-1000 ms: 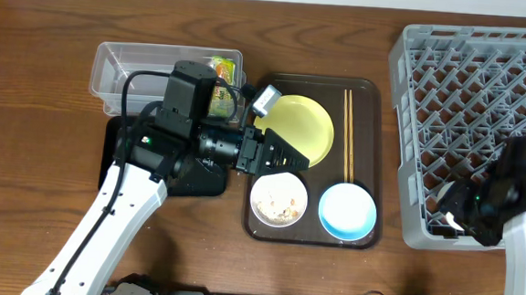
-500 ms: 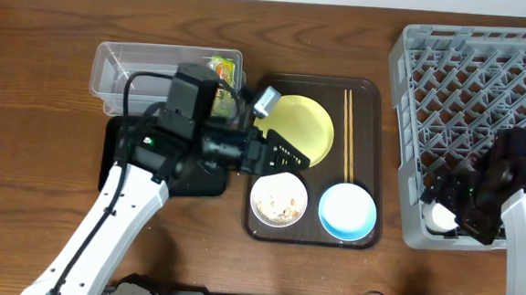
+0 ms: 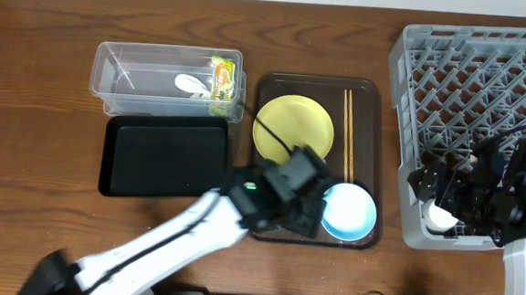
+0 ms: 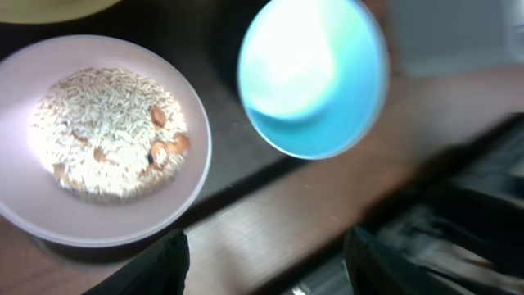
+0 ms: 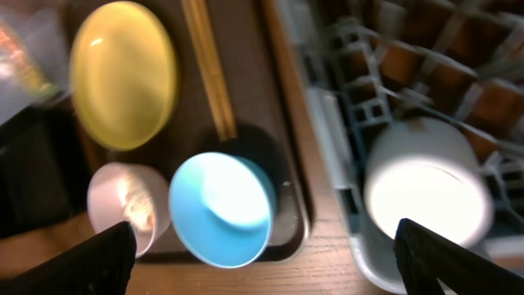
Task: Sort waste into correct bins and load items into the dishwasher rack
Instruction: 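Place the white cup into the dish rack with the right gripper, then grasp the pink rice bowl rim with the left gripper and lift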
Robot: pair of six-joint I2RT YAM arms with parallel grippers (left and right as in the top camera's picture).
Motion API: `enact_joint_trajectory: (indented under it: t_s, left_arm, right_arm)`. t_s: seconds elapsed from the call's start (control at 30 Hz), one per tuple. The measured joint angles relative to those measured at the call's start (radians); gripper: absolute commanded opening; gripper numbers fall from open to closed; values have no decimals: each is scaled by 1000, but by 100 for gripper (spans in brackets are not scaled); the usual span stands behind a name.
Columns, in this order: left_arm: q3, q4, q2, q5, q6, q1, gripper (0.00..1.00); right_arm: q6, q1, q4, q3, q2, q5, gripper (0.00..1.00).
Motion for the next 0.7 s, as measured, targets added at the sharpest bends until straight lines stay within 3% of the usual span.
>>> enact_joint_trajectory:
  t_s: [0.27, 0.5, 0.7]
  left_arm:
    - [-4, 122, 241, -134, -49, -48, 46]
    - [-4, 134, 259, -191, -63, -48, 35]
    - [-4, 125, 274, -219, -63, -48, 35]
  right_arm:
    - [-105, 0, 1, 0, -108, -113, 99]
    - [-122, 0, 2, 0, -134, -129, 98]
    - [-126, 0, 2, 0, -134, -130, 98]
